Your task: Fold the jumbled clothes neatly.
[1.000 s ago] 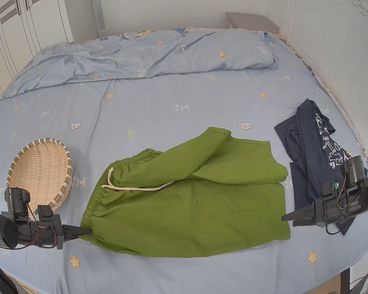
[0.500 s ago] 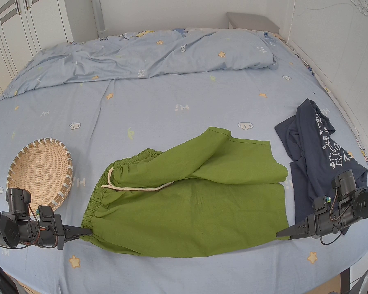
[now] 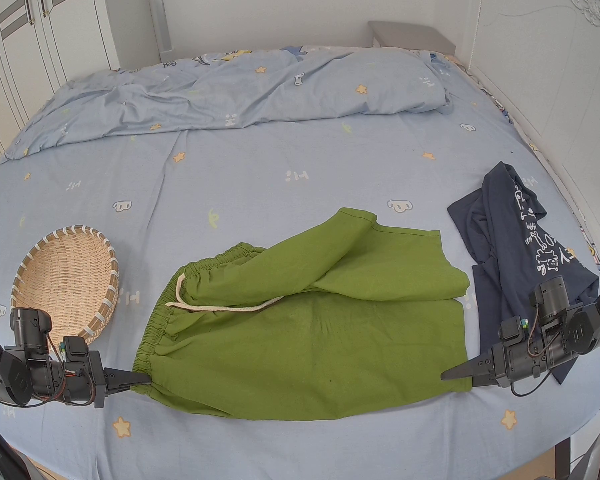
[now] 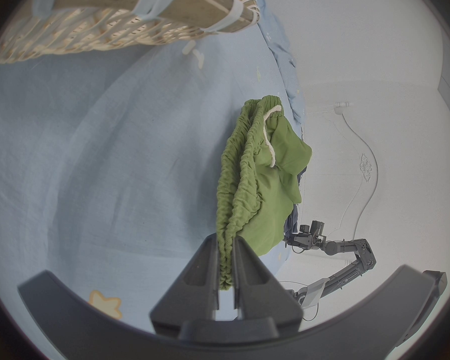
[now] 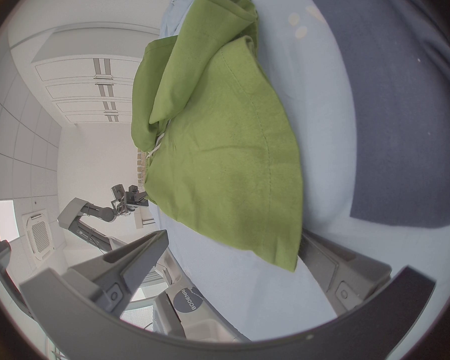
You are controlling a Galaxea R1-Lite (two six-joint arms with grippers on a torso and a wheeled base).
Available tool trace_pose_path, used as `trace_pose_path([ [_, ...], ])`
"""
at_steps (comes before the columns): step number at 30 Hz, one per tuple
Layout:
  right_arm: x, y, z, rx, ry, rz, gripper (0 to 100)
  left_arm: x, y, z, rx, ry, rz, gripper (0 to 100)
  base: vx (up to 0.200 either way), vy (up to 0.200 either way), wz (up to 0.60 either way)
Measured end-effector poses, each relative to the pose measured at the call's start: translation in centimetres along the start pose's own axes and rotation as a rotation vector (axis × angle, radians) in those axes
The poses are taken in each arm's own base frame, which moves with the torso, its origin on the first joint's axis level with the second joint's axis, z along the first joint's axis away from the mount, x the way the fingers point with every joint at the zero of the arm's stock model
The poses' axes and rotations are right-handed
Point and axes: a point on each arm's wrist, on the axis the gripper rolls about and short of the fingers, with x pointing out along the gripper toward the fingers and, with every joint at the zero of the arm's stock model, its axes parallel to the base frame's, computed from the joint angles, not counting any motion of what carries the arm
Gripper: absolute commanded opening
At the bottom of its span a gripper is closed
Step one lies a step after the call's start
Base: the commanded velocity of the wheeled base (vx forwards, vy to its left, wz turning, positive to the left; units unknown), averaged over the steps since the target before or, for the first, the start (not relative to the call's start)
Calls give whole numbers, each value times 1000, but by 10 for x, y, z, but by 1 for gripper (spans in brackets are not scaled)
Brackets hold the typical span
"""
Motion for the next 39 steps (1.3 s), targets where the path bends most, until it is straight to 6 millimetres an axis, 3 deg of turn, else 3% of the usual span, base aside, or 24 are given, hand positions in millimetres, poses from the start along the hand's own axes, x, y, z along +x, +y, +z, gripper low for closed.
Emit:
trace_pose_path([
  [13,1,-3,3,44,5,32,100,0,0,1,-2,-3,0,0,0,0,0],
  [14,1,-3,3,46,5,32,0,0,0,1,-1,-3,0,0,0,0,0],
  [34,-1,-10,-4,84,10,14,0,-5,2,4,-19,-28,5,0,0,0,0],
  [39,-8,-3,-13,81,8,4,0,-7,1,-1,-38,-18,10,0,0,0,0],
])
